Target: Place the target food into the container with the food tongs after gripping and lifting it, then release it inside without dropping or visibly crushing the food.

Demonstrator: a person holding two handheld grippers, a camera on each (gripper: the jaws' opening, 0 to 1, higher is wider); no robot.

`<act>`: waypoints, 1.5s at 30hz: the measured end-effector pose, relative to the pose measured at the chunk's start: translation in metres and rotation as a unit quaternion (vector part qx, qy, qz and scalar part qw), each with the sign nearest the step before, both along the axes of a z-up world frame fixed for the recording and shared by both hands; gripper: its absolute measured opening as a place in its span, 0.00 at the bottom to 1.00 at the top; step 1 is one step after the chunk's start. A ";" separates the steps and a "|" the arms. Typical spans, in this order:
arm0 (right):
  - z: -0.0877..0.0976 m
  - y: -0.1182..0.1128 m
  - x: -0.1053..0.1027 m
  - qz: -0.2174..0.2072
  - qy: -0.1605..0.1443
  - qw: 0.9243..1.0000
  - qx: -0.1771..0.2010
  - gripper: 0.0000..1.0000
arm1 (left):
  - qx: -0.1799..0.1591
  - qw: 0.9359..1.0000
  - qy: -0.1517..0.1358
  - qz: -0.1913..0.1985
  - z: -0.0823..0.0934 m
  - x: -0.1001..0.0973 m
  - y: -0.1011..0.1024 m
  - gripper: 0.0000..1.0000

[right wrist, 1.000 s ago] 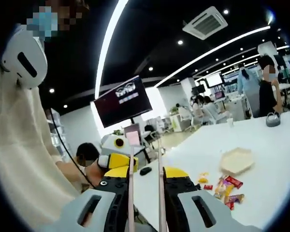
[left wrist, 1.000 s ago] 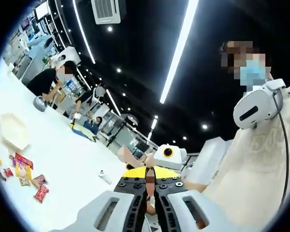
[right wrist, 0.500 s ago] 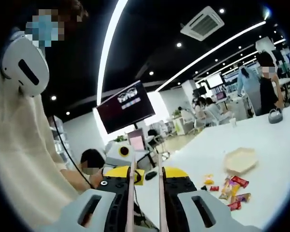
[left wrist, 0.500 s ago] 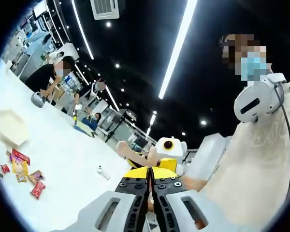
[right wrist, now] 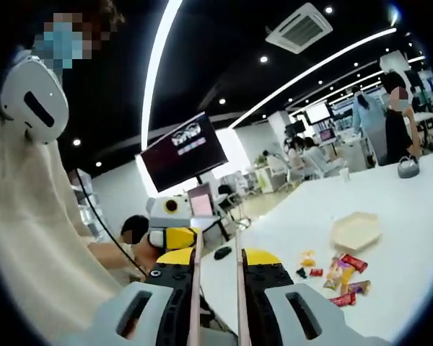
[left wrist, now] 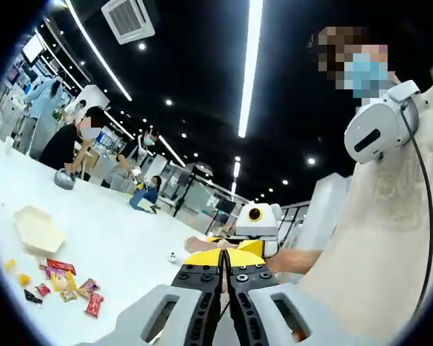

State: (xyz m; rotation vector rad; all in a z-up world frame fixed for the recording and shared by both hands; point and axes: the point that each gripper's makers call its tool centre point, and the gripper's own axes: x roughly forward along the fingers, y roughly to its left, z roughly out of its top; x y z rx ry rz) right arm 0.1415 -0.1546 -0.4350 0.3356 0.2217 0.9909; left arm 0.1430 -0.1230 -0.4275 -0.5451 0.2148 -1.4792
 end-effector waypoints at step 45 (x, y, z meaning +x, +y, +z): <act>0.007 0.002 -0.002 0.031 0.030 0.998 0.055 0.25 | -0.046 0.998 0.009 -0.034 0.012 -0.015 -0.013 0.00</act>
